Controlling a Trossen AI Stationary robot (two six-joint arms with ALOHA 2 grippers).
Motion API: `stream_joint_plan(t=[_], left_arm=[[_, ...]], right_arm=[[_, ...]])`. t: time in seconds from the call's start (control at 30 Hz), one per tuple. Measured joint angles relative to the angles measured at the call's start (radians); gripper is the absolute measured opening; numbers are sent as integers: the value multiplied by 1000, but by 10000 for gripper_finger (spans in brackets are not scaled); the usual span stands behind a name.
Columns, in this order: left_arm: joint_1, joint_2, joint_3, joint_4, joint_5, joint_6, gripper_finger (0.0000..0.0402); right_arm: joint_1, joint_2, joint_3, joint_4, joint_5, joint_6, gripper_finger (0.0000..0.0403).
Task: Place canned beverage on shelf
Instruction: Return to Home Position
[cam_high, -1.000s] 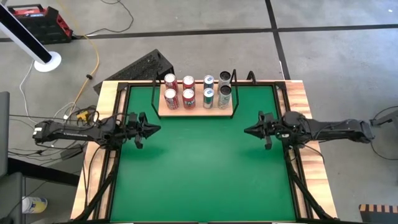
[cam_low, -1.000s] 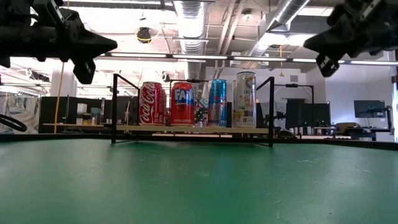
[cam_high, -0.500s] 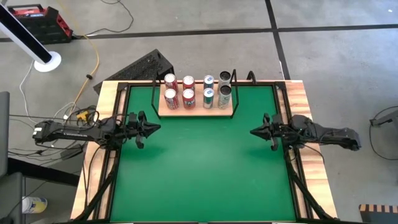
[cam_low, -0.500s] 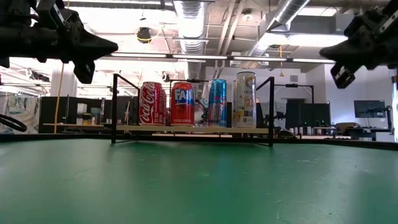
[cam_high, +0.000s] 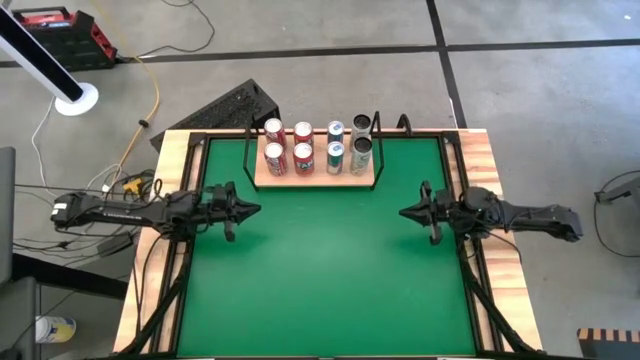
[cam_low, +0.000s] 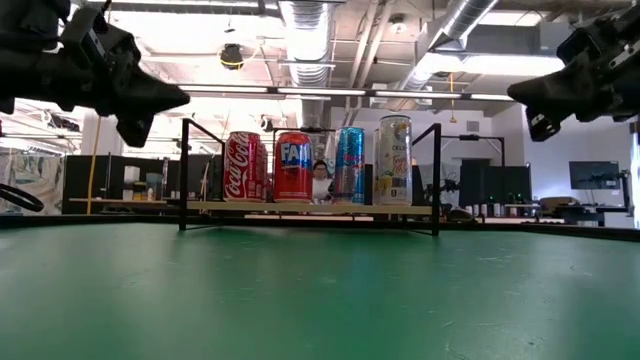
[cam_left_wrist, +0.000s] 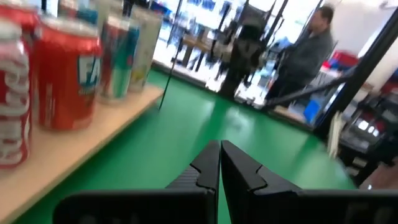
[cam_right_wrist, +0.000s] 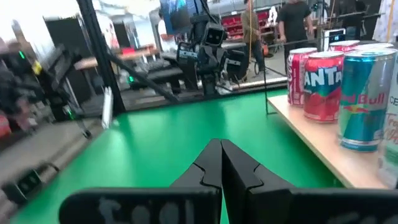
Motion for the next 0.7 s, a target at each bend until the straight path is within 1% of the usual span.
stream_joint_plan(t=[0.17, 0.23, 0.37, 0.5, 0.7], left_arm=[[0, 26, 0, -84, -8, 1, 0], [0, 29, 0, -99, -20, 3, 0], [0, 30, 0, -99, -21, -2, 0], [0, 30, 0, -108, -27, 51, 0], [0, 30, 0, -211, -27, 105, 0]], right_arm=[[0, 40, 0, -4, 0, -149, 24], [0, 49, -1, -5, 0, -183, 25], [0, 54, -1, -7, 0, -192, 25], [0, 54, -1, -5, 0, -194, 25], [0, 54, -2, -5, 0, -194, 25]])
